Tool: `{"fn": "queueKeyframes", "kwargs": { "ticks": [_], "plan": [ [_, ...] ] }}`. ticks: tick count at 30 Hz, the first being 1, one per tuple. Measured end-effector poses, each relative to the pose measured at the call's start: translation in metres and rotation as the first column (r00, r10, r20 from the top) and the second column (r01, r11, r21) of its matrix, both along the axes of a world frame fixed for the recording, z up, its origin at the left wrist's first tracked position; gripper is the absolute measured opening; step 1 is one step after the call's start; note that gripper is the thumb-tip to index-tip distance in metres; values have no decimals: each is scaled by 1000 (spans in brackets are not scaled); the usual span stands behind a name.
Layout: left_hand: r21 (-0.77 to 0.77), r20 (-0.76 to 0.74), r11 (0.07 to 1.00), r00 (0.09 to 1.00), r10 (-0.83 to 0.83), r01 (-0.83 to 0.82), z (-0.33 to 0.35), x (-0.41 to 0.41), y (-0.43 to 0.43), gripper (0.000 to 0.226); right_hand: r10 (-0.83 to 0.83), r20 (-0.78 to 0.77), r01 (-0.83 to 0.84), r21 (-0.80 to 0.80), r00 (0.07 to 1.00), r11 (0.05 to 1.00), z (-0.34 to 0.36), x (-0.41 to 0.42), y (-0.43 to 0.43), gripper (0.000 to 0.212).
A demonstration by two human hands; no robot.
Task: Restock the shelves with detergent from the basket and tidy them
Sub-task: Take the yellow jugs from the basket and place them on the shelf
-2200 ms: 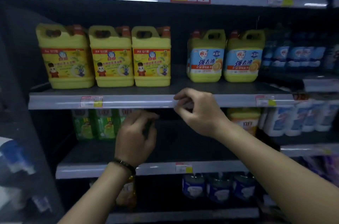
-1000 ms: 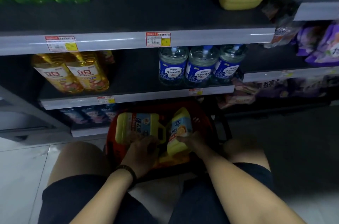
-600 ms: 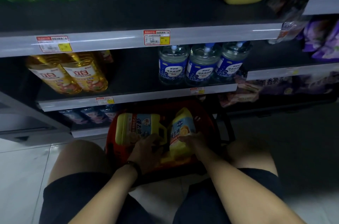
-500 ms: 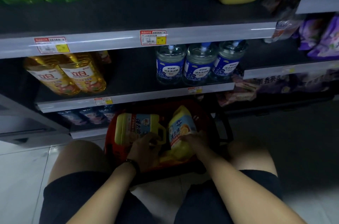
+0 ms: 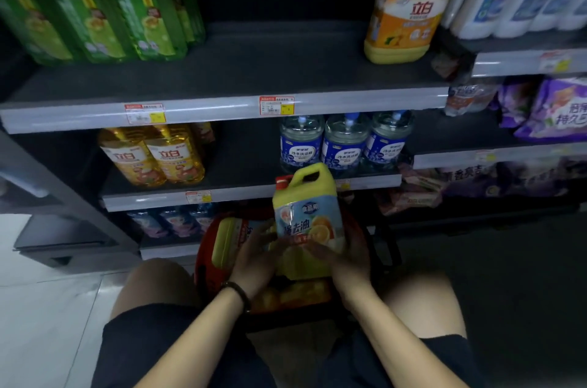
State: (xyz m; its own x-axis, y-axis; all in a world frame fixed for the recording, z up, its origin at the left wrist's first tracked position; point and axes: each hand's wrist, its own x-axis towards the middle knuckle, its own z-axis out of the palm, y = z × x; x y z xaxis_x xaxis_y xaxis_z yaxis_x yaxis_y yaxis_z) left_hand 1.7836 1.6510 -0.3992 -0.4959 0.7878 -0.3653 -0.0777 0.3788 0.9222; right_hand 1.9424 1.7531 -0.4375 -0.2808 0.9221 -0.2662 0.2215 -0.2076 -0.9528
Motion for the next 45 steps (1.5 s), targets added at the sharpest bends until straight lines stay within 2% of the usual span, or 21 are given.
{"fn": "queueKeyframes", "kwargs": {
  "ticks": [3,5,7,10,13,15,19,21,23,25,27,29,36,42,44,45],
  "plan": [
    [100,104,993,994,46,-57,16,2,0,71,67,52,-74,147,996,986,21,-6,-21,68],
    [181,177,979,982,60,-92,29,4,1,72,96,58,-108,240,994,965,39,-11,-31,59],
    [233,226,964,971,77,-131,43,5,3,76,135,50,-144,325,990,935,56,-16,-37,64],
    [290,283,939,954,98,-183,73,5,5,82,213,73,-221,495,974,840,88,-20,-43,70],
    [338,193,914,967,166,-224,110,1,10,70,317,100,-313,589,943,745,119,-19,-41,67],
    [373,187,890,961,206,-264,134,-5,12,60,381,105,-362,610,918,704,138,-19,-33,67],
    [426,126,864,964,236,-267,176,-9,16,39,416,52,-352,633,908,689,175,-20,-11,48],
    [447,109,852,962,251,-273,195,-11,21,28,449,84,-396,631,889,667,193,-18,-2,52],
    [470,96,849,970,221,-240,216,-13,29,27,475,78,-418,612,876,671,215,-15,11,63],
    [501,63,845,982,180,-188,240,-17,38,39,473,0,-380,596,881,707,244,-12,31,78],
    [530,46,834,987,155,-155,264,-21,47,52,490,-30,-369,619,871,693,274,-11,53,91],
    [567,36,814,991,130,-128,287,-26,60,55,486,-31,-348,659,873,667,302,-12,71,98],
    [651,-93,752,994,-54,102,381,-51,113,49,340,-121,-93,830,932,550,390,-28,122,101],
    [619,-266,736,955,-131,273,465,-73,164,48,394,-140,-123,811,908,572,472,-48,168,100],
    [616,-305,738,947,-99,276,485,-86,183,48,376,-138,-112,812,916,573,493,-58,182,101],
    [621,-321,737,944,-72,267,494,-93,193,54,362,-136,-104,815,922,570,503,-64,190,101]
  ]
}}
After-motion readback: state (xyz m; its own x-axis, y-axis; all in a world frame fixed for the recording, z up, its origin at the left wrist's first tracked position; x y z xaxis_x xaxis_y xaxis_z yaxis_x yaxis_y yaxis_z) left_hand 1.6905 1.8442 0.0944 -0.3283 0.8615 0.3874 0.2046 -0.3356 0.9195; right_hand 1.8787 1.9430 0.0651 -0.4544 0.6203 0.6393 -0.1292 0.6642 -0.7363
